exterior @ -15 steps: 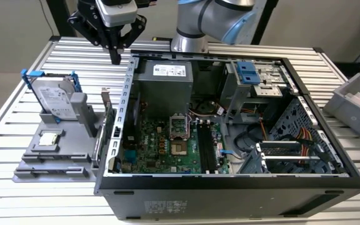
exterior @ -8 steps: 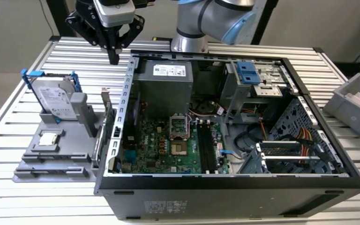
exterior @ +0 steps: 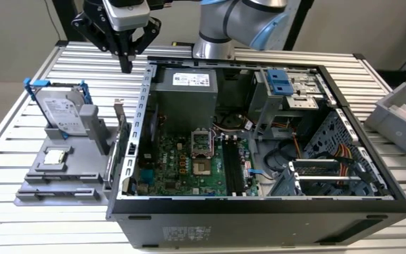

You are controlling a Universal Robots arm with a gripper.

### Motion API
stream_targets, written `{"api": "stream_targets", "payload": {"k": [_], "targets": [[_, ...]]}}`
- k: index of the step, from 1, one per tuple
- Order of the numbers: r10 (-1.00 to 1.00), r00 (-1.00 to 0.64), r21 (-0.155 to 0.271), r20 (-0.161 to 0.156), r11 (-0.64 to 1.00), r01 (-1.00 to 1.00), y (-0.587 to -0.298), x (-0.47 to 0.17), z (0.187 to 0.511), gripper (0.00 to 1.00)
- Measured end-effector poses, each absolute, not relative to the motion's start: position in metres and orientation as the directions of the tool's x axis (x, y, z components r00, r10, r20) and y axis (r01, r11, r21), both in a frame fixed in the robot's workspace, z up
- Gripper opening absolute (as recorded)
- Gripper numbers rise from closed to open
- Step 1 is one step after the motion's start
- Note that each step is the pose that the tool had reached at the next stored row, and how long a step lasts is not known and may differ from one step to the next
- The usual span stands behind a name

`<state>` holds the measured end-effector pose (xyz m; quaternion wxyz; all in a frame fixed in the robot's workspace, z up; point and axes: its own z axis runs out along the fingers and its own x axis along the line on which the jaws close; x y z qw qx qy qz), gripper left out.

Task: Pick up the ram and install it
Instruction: 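Reach for the ram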

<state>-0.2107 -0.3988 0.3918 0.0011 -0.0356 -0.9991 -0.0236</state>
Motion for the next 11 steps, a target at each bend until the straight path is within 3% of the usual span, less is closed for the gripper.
{"api": "stream_targets", "payload": {"k": [11], "targets": [[0.071, -0.997, 0.047, 0.014, 0.996, 0.072, -0.3988, -0.2139, 0.3911, 0.0]]}}
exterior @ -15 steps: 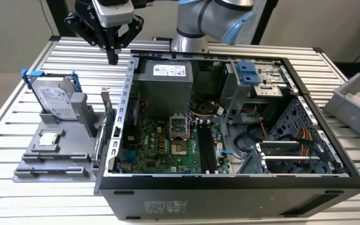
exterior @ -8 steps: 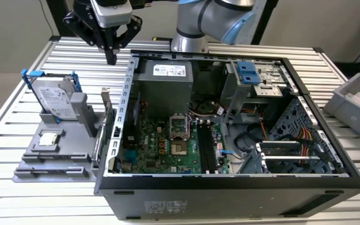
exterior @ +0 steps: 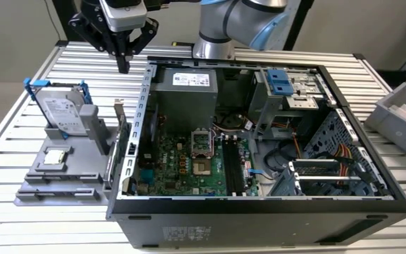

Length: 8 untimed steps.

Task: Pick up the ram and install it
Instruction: 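Reach for the ram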

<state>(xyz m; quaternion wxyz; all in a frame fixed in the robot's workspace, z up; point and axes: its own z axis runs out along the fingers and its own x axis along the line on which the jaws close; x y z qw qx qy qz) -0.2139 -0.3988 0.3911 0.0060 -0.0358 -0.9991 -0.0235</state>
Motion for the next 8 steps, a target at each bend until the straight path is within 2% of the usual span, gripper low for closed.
{"api": "stream_targets", "payload": {"k": [8], "targets": [[0.071, -0.997, 0.046, 0.018, 0.996, 0.072, -0.3988, -0.2217, 0.3911, 0.0]]}}
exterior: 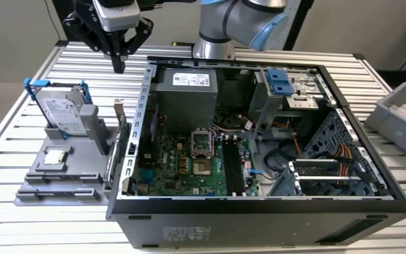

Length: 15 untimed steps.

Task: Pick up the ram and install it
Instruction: 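Reach for the ram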

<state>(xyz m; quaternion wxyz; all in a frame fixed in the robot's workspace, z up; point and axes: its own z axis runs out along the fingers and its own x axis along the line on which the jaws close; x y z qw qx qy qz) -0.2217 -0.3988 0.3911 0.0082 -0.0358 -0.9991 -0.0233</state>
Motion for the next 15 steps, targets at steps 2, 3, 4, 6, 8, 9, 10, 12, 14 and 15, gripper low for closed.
{"api": "stream_targets", "payload": {"k": [2, 3, 4, 6, 8, 9, 10, 12, 14, 15], "targets": [[0.071, -0.997, 0.046, 0.019, 0.996, 0.072, -0.399, -0.224, 0.391, 0.0], [0.071, -0.997, 0.046, 0.02, 0.996, 0.072, -0.399, -0.225, 0.391, 0.0], [0.071, -0.997, 0.046, 0.02, 0.996, 0.072, -0.399, -0.226, 0.391, 0.0], [0.071, -0.997, 0.046, 0.022, 0.996, 0.072, -0.399, -0.228, 0.391, 0.0], [0.071, -0.997, 0.046, 0.023, 0.996, 0.072, -0.399, -0.23, 0.391, 0.0], [0.071, -0.997, 0.046, 0.024, 0.996, 0.072, -0.399, -0.231, 0.391, 0.0], [0.071, -0.997, 0.046, 0.025, 0.996, 0.072, -0.399, -0.231, 0.391, 0.0], [0.071, -0.997, 0.045, 0.026, 0.996, 0.072, -0.399, -0.233, 0.391, 0.0], [0.071, -0.997, 0.045, 0.028, 0.996, 0.072, -0.399, -0.234, 0.391, 0.0], [0.071, -0.997, 0.045, 0.029, 0.996, 0.072, -0.399, -0.235, 0.391, 0.0]]}}
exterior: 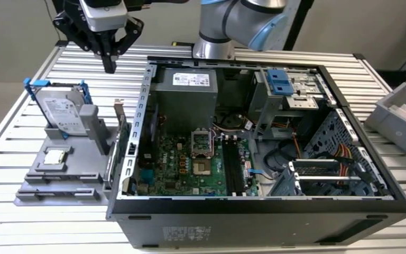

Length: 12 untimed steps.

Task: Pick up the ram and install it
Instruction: 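Reach for the ram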

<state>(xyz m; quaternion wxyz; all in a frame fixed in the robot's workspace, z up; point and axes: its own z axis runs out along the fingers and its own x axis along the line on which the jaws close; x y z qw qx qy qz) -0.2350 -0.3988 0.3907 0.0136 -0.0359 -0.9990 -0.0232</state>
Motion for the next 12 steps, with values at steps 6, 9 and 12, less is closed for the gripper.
{"api": "stream_targets", "payload": {"k": [6, 9, 12], "targets": [[0.071, -0.997, 0.045, 0.034, 0.996, 0.073, -0.3988, -0.2388, 0.3906, 0.0], [0.071, -0.997, 0.045, 0.036, 0.996, 0.073, -0.3988, -0.2401, 0.3904, 0.0], [0.071, -0.997, 0.045, 0.039, 0.996, 0.073, -0.3988, -0.2413, 0.3904, 0.0]]}}
